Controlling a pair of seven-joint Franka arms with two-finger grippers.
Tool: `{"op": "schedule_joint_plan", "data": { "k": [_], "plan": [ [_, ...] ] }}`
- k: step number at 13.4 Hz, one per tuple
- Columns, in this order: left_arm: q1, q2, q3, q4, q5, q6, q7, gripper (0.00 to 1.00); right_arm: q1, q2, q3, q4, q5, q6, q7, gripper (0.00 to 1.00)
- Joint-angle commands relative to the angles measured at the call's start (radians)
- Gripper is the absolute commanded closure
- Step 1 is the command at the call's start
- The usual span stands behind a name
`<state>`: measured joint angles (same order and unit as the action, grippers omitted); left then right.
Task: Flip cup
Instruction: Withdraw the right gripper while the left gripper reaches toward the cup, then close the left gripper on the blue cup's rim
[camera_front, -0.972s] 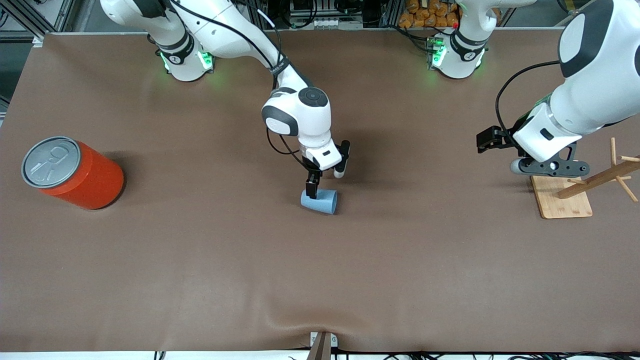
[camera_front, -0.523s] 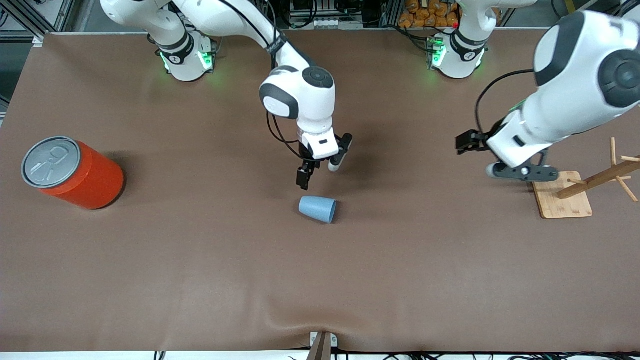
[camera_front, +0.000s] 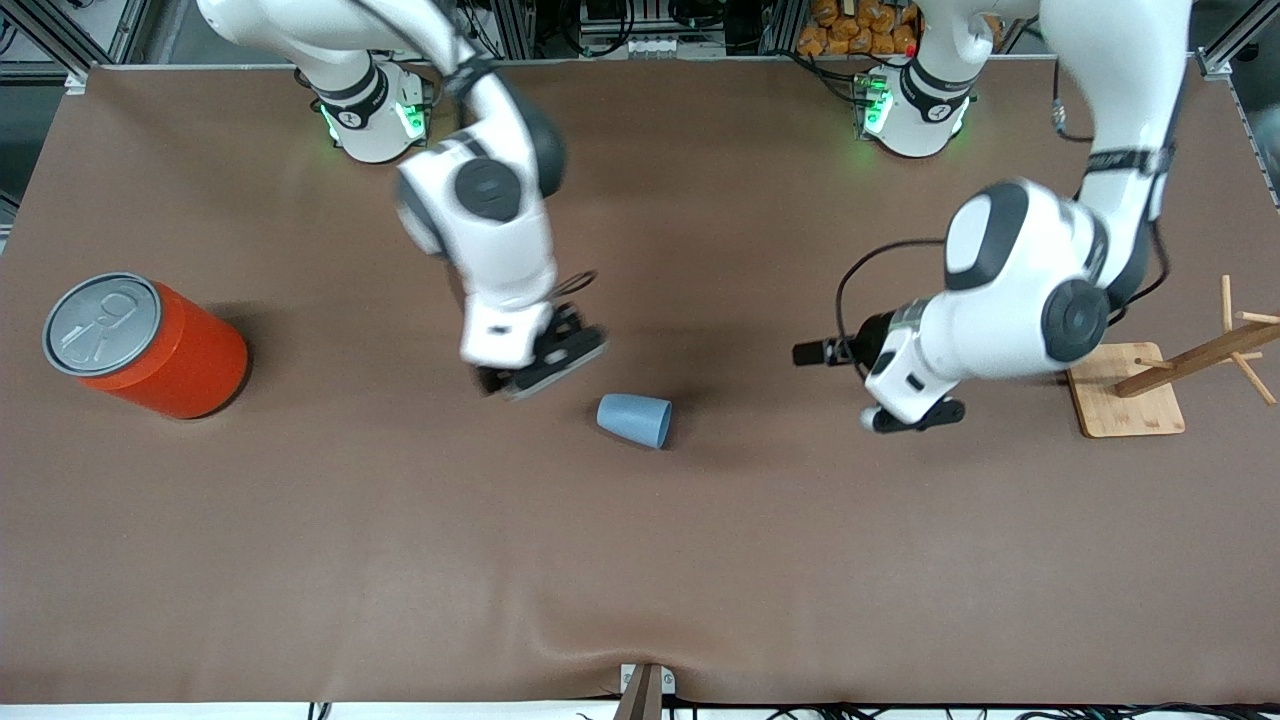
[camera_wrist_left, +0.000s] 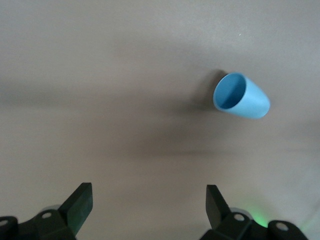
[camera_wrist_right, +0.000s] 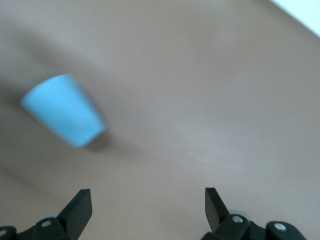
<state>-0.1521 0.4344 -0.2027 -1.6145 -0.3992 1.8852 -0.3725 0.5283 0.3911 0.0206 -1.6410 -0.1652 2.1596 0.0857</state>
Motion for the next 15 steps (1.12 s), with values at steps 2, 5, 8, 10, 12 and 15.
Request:
{"op": "schedule_joint_plan", "data": {
  "k": [2,5,8,10,12,15],
  "plan": [
    [-0.001,0.162,-0.003,0.095,-0.085,0.145,0.07,0.0,-0.137,-0.119,0.022,-0.025,0.038,-0.153,0.009,0.0],
    [-0.049,0.276,-0.007,0.153,-0.188,0.26,0.079,0.0,-0.301,-0.193,0.025,-0.025,0.148,-0.279,-0.006,0.0],
    [-0.081,0.331,-0.017,0.14,-0.473,0.311,0.277,0.0,-0.382,-0.254,-0.028,-0.023,0.199,-0.354,-0.006,0.0],
    [-0.081,0.361,-0.017,0.14,-0.539,0.313,0.317,0.0,-0.386,-0.282,-0.108,-0.022,0.2,-0.423,-0.007,0.0],
    [-0.086,0.385,-0.017,0.142,-0.619,0.316,0.384,0.0,-0.441,-0.294,-0.12,0.001,0.2,-0.509,-0.006,0.0],
    [-0.11,0.431,-0.018,0.139,-0.74,0.316,0.524,0.13,-0.51,-0.291,-0.114,0.108,0.202,-0.66,-0.004,0.0]
  ]
}}
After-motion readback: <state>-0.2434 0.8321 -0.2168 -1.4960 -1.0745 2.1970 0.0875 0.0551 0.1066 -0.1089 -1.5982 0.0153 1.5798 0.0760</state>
